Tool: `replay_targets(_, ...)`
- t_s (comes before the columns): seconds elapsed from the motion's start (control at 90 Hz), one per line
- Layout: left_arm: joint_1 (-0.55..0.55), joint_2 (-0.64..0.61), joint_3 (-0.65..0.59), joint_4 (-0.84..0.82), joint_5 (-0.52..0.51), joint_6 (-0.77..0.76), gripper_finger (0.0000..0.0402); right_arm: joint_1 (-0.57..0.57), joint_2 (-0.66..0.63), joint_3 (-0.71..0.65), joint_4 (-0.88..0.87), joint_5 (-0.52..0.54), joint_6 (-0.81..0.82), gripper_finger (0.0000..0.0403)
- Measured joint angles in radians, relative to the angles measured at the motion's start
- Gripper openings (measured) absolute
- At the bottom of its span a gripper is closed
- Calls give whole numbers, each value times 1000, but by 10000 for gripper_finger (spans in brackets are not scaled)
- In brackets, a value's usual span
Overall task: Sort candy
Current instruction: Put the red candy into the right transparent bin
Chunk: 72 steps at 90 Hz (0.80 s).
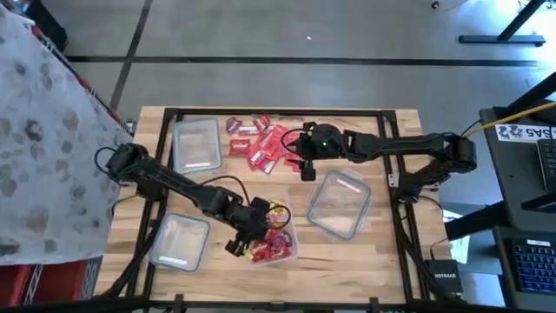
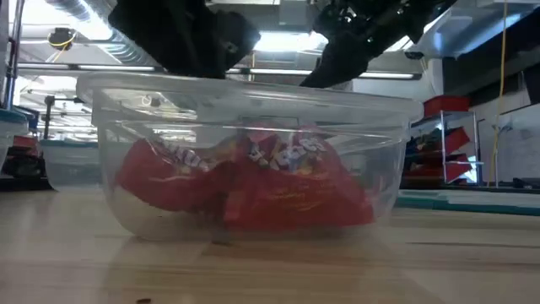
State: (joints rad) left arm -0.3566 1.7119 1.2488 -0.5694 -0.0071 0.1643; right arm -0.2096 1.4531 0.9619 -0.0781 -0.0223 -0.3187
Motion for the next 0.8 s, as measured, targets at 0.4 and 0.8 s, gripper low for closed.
replay_targets(0.4, 33, -16, 0, -35, -408, -234, 109, 0, 0, 0, -4, -1, 0, 222)
replay_targets(0.8, 453, -77, 0, -393, -530, -638, 109, 0, 0, 0, 5, -1, -1, 222)
